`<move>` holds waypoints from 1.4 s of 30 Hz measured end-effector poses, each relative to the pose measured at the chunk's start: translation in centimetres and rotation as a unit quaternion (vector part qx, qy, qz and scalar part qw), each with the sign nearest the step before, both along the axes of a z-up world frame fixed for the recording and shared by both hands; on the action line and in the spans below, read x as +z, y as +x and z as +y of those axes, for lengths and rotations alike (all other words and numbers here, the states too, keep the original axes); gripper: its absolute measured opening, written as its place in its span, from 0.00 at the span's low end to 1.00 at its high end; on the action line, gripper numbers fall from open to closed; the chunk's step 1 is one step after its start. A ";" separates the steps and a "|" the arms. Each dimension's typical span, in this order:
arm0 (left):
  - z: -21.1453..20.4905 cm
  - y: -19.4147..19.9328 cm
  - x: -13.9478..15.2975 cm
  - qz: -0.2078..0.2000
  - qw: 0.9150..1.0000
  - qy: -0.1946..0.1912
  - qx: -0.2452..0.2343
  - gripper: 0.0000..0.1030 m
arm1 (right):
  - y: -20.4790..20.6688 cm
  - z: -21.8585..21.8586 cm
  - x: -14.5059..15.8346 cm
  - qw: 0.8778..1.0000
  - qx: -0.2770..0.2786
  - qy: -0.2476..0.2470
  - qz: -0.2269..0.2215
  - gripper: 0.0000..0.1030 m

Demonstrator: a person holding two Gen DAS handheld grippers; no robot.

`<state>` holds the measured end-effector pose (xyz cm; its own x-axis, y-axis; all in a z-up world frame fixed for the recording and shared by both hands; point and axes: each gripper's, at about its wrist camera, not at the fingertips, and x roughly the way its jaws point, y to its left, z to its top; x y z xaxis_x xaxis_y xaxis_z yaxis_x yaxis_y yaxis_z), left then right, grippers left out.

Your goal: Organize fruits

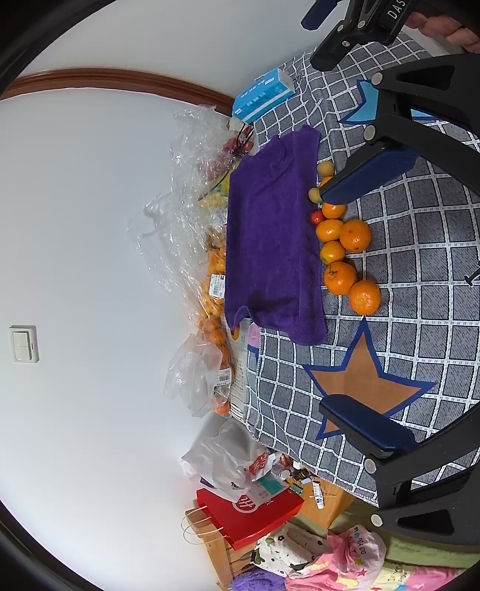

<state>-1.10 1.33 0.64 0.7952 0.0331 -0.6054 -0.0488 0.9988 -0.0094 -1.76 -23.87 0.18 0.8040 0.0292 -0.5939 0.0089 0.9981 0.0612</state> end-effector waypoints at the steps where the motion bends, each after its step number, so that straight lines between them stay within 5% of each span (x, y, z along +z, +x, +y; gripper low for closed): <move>1: -0.2 -0.1 -0.1 0.000 1.000 0.001 0.000 1.00 | 0.0 0.0 0.0 1.000 0.000 0.001 -0.001 1.00; 23: -0.4 1.3 -0.7 0.006 1.000 -0.001 -0.013 1.00 | 1.7 0.6 -0.6 1.000 0.013 -0.004 -0.010 1.00; 34: 0.4 4.3 -3.4 0.035 0.999 -0.006 -0.016 0.98 | 4.9 -0.3 -3.7 1.000 0.004 0.002 0.016 0.99; 42: 1.8 6.7 -6.2 0.069 0.997 -0.007 -0.017 0.98 | 7.7 -0.1 -7.2 0.997 0.029 0.022 0.061 0.89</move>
